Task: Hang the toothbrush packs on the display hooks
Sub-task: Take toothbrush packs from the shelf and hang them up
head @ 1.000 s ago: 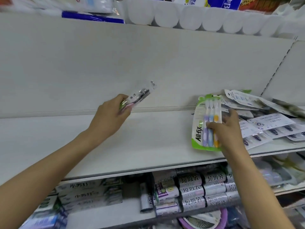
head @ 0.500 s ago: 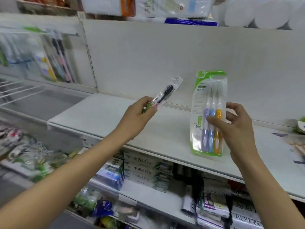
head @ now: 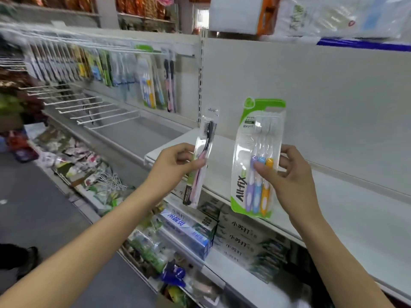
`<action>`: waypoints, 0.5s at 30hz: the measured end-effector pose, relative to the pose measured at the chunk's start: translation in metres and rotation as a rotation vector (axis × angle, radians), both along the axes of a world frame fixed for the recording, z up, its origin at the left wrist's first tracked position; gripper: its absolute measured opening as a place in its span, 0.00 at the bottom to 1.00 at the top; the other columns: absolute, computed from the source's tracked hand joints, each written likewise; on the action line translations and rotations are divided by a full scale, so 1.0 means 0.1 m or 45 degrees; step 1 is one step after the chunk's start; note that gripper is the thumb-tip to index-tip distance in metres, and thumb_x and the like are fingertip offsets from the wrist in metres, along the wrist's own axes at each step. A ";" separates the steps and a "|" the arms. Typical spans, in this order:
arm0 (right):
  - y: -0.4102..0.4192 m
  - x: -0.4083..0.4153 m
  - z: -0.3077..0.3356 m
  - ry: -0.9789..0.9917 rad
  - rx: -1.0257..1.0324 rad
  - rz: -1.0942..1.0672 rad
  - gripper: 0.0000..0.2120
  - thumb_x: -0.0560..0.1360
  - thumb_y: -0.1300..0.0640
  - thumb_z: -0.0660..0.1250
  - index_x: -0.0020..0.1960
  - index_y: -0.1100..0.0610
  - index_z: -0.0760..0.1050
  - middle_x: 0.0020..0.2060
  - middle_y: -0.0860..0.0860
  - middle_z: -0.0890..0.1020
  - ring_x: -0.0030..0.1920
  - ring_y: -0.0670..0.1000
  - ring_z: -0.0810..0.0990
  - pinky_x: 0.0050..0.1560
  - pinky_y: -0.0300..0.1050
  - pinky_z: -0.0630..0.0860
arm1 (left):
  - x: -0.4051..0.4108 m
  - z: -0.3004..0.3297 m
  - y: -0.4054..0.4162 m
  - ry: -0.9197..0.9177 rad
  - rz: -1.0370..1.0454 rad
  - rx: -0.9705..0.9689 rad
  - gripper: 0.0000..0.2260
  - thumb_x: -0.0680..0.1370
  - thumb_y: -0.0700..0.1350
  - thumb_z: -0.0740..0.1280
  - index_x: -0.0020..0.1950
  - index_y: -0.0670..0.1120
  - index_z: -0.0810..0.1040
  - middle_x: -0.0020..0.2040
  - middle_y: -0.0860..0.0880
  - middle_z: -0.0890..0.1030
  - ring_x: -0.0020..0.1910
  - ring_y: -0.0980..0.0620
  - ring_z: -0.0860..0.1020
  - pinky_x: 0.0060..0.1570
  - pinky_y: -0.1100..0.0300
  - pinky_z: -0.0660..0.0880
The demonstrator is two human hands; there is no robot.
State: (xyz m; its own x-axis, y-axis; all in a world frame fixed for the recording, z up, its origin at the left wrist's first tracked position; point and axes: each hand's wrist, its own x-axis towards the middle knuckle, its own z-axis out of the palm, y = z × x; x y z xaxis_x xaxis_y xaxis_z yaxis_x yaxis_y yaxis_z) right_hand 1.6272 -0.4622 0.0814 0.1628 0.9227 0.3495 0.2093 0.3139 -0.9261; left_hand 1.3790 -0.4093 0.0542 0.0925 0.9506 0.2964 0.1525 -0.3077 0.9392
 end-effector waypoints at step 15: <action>0.53 -1.59 -0.04 0.075 -0.017 -0.049 0.14 0.72 0.57 0.75 0.55 0.53 0.75 0.42 0.48 0.87 0.40 0.49 0.87 0.37 0.37 0.80 | -1.57 0.04 0.73 -0.086 -0.130 0.016 0.15 0.69 0.48 0.76 0.53 0.46 0.82 0.42 0.44 0.86 0.43 0.44 0.83 0.52 0.51 0.79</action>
